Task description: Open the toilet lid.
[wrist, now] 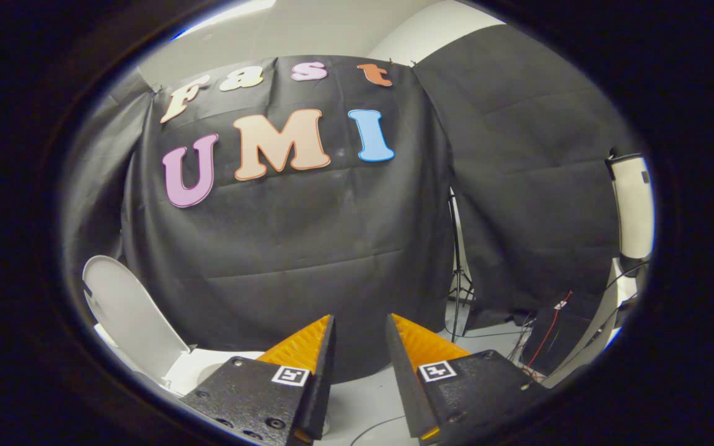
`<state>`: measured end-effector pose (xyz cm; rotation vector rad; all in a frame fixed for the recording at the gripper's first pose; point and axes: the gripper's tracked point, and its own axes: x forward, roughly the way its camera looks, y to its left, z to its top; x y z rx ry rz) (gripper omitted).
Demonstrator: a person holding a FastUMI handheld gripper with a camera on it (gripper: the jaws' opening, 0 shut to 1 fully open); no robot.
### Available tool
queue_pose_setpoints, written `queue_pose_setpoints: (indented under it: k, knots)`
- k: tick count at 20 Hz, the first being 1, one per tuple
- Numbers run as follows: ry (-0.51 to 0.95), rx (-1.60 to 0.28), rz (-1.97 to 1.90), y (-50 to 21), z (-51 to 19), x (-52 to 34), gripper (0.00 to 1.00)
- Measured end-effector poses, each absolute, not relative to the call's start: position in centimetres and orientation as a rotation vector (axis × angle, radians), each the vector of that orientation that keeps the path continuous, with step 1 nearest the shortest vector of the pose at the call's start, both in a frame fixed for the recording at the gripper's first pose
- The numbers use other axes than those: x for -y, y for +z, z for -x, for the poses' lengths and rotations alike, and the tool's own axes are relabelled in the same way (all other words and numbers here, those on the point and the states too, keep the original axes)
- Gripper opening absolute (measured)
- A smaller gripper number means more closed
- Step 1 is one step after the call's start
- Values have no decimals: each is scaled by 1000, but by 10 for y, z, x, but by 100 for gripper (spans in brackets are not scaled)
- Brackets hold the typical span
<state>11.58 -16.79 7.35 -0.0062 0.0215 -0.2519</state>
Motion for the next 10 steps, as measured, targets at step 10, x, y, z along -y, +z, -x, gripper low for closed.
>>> queue_pose_setpoints:
  k: [10]
  knots:
    - [-162,-35,-31,73,-157,219,50]
